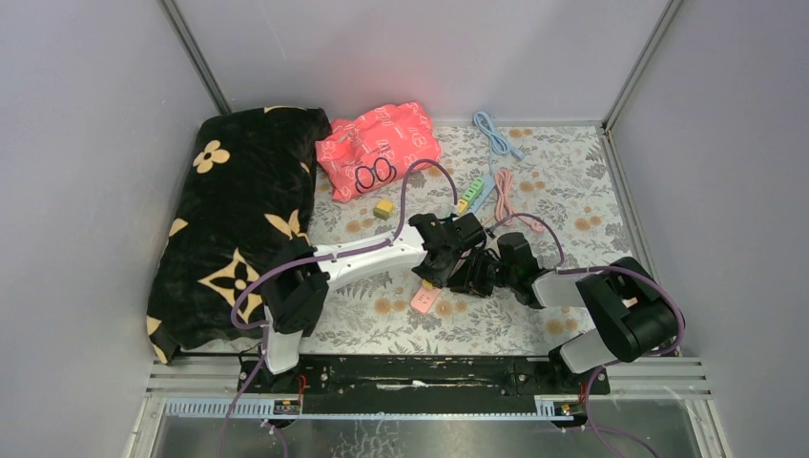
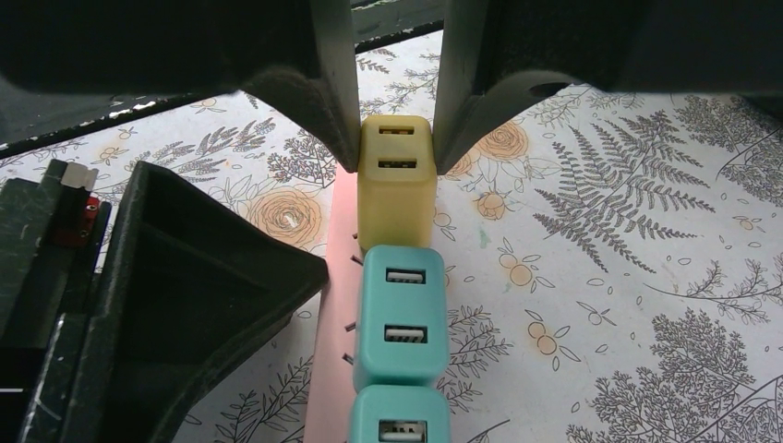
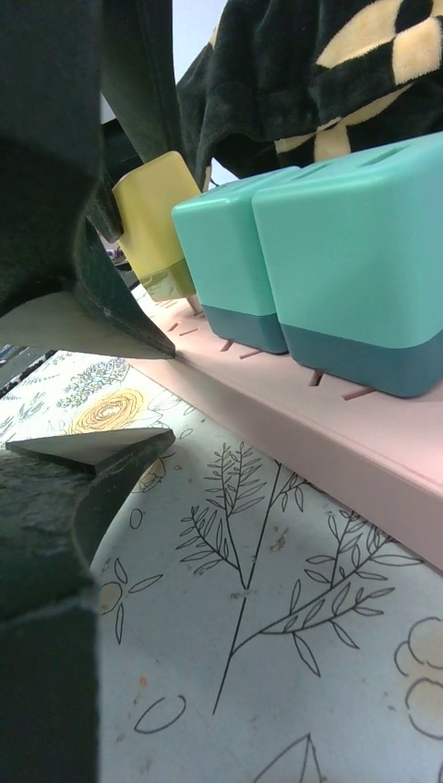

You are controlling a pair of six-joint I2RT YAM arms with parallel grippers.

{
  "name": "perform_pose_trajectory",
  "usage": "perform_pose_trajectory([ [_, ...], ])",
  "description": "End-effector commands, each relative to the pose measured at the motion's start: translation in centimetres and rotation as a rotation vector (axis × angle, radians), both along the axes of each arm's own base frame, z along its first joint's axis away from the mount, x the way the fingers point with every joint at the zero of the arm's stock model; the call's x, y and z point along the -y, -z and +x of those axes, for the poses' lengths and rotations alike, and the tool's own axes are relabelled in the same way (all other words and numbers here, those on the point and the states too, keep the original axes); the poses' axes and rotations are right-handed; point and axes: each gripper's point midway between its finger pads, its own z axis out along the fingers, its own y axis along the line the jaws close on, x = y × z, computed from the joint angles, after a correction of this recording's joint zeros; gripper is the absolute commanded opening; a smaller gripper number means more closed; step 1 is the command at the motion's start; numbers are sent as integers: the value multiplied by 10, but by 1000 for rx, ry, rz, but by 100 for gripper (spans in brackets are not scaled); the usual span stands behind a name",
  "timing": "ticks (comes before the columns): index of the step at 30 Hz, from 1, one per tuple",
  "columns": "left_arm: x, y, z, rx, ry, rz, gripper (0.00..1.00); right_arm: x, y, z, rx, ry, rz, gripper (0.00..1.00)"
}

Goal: Insert the plug
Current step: Insert the plug into the socket.

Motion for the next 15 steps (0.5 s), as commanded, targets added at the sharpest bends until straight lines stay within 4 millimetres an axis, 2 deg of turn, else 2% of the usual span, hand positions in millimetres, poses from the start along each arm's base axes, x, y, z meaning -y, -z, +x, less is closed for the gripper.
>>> perform_pose_trajectory([
  [1, -6, 28, -6, -45, 18, 74, 0, -6, 7, -3, -7, -39, -35, 40],
  [15, -8, 58, -21, -127, 23, 75, 0, -9, 7, -3, -15, -51, -20, 39],
])
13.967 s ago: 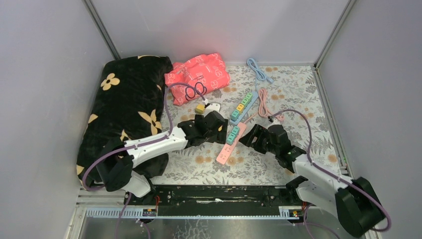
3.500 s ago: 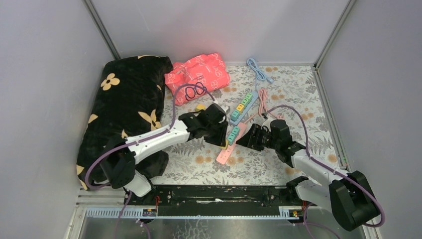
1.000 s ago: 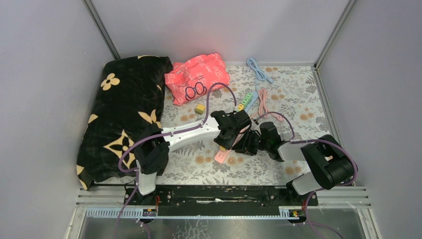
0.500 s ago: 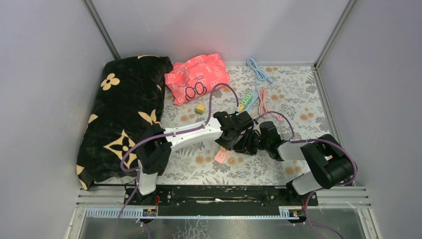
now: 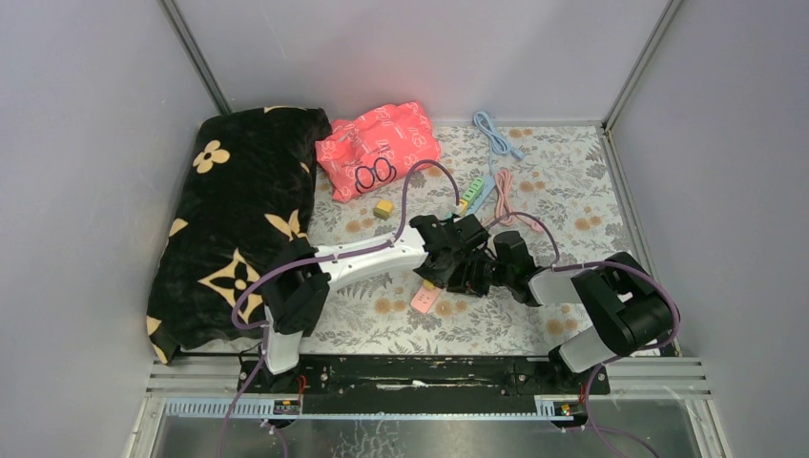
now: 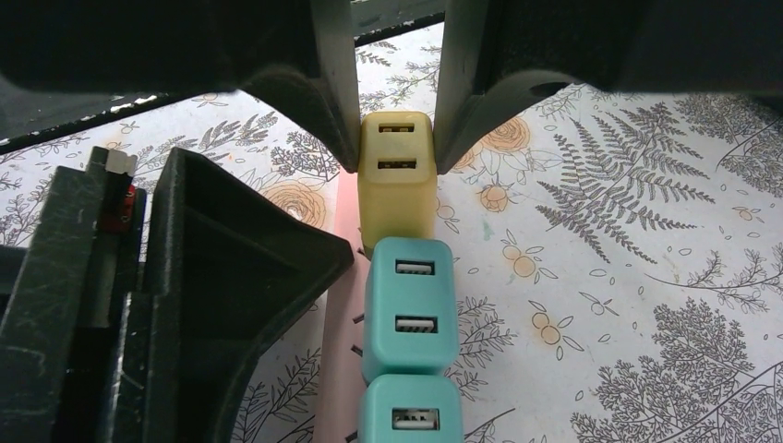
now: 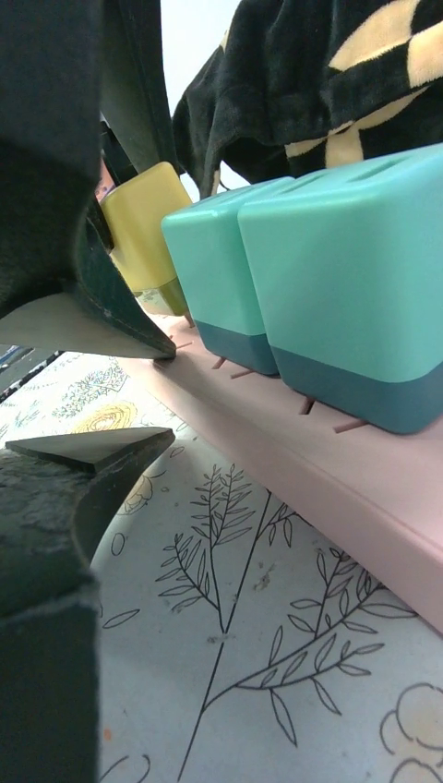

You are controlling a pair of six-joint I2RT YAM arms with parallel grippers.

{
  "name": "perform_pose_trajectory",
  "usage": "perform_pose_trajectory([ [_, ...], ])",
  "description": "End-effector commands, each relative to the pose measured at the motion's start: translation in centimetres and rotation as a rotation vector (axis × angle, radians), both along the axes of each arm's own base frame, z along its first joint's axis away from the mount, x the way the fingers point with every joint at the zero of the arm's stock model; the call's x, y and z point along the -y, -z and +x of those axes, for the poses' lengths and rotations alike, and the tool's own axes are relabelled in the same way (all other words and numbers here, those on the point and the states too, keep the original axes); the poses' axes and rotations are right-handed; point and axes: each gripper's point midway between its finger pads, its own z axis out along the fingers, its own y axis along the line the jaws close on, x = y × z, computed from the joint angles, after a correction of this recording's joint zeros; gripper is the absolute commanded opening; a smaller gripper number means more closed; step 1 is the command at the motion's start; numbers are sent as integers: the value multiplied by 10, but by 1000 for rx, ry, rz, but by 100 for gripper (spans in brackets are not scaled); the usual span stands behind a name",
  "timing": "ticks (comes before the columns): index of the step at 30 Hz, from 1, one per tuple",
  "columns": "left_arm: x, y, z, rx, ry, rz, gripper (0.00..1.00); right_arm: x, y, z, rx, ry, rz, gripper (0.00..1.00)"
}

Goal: Insert the plug
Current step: Insert the plug into the socket.

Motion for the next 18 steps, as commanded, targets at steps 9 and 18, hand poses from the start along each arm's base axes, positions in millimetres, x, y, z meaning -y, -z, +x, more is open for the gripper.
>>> perform_pose_trajectory([
  [9, -26, 63, -20, -170, -38, 75, 0, 0, 11, -4, -23, -9, -49, 38],
  [18, -42, 74, -19, -176, -76, 101, 0, 2, 12, -3, -20, -3, -61, 37],
])
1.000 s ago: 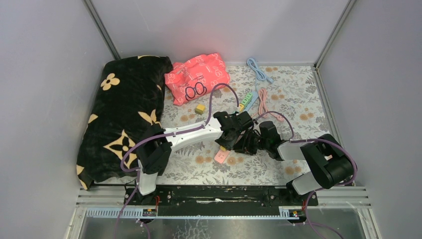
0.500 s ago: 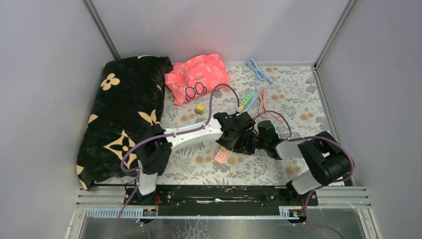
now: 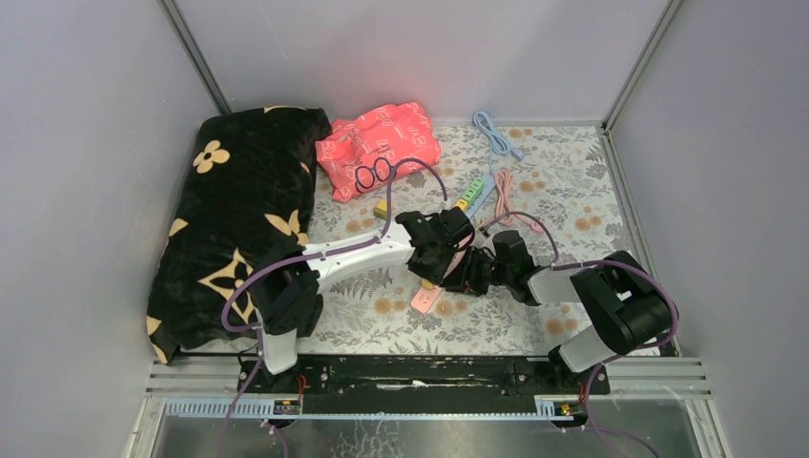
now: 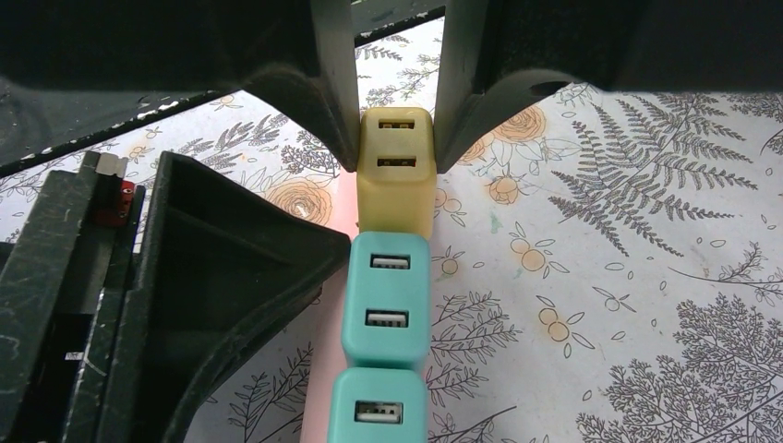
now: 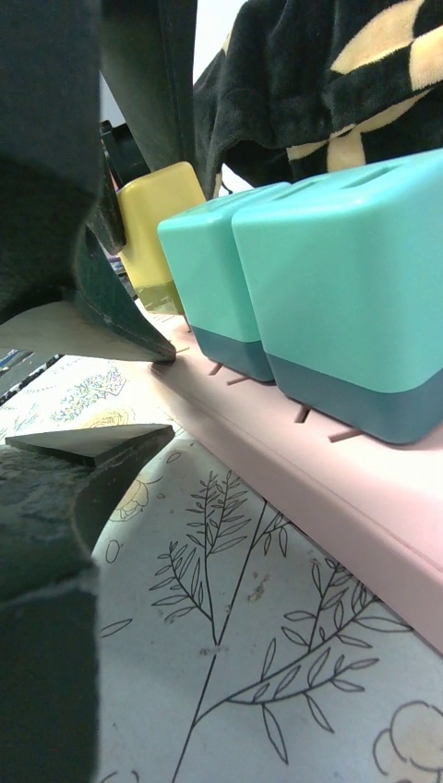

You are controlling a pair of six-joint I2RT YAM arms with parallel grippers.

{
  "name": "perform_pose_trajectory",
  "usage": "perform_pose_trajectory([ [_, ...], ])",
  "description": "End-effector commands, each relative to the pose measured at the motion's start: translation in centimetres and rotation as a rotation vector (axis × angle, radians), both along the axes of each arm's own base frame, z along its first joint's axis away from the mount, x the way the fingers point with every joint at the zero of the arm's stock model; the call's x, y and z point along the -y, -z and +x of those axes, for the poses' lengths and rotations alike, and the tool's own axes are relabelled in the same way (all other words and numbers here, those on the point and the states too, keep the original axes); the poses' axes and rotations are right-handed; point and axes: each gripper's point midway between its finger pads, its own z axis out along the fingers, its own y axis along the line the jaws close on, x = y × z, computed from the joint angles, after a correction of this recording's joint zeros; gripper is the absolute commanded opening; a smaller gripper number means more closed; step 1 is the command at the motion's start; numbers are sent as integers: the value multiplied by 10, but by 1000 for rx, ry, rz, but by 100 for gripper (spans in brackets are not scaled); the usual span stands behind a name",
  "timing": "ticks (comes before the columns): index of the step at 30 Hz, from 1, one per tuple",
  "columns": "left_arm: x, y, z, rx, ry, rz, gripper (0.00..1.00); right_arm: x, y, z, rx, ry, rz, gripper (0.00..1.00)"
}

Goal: Insert the plug
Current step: Insert the plug into the socket.

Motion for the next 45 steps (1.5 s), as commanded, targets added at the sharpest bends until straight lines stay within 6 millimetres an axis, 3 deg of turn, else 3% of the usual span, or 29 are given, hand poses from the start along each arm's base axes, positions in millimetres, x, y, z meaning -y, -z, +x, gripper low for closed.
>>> perform_pose_trajectory([
  [1, -36, 71, -23, -139, -24, 188, 0, 5, 13, -3, -17, 5, -66, 37],
  [13, -35, 85, -38, -126, 15, 251, 0, 4, 13, -2, -21, 2, -65, 37],
  [26, -37, 88, -42, -119, 7, 235, 0, 4, 13, -2, -21, 4, -67, 37],
  [35, -25, 62, -28, -60, -29, 159, 0, 4, 8, 0, 0, 6, -63, 38],
  [45, -29, 65, -26, -56, -79, 172, 4, 6, 7, 0, 1, 16, -73, 38],
])
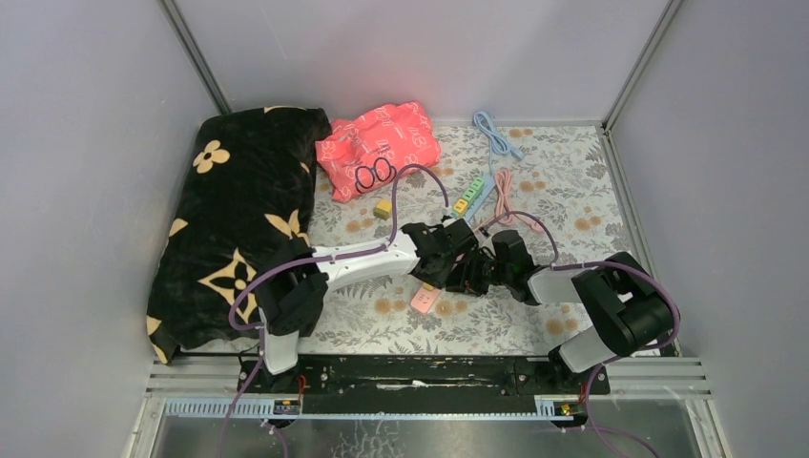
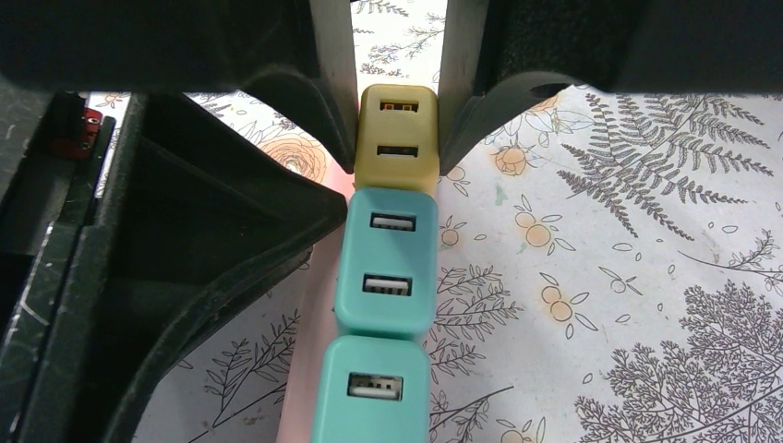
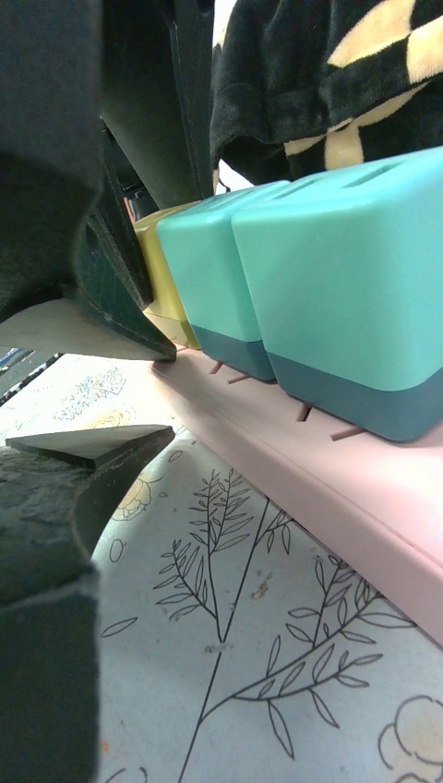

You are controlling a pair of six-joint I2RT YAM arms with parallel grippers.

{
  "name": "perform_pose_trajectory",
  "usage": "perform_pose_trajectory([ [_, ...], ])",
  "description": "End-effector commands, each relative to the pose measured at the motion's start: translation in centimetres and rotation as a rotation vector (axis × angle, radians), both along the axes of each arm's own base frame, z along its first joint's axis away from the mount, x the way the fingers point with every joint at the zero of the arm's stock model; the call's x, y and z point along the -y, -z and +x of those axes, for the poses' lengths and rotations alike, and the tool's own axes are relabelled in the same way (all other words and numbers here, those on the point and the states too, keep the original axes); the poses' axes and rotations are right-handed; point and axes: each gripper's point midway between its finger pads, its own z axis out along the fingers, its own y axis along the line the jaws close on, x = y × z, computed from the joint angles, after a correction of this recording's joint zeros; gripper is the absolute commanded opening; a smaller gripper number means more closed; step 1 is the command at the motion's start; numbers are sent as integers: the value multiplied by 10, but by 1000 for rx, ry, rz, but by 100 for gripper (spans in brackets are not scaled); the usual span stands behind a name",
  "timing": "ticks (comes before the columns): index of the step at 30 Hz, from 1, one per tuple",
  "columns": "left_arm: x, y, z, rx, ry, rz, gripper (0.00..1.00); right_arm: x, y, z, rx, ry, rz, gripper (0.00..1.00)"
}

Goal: Insert the plug
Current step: Insert the plug into the socket.

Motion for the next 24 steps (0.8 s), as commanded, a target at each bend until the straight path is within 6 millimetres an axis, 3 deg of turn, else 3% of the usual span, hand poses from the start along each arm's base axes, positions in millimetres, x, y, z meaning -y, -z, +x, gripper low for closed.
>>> perform_pose_trajectory([
  [1, -37, 47, -26, -125, -61, 157, 7, 5, 7, 0, 5, 10, -58, 38],
  [3, -34, 42, -25, -119, -58, 143, 19, 5, 6, 1, 7, 13, -58, 38],
  [8, -21, 10, -14, -61, -48, 57, 51, 4, -2, 4, 30, 11, -53, 39],
  [16, -14, -51, 9, 49, -72, -83, 73, 7, -22, 9, 78, 34, -56, 47],
  [19, -22, -70, 21, 96, -93, -116, 81, 12, -33, 10, 118, 41, -76, 52],
  [24, -49, -84, 50, 160, -158, -130, 88, 23, -53, 15, 212, 42, -138, 62],
])
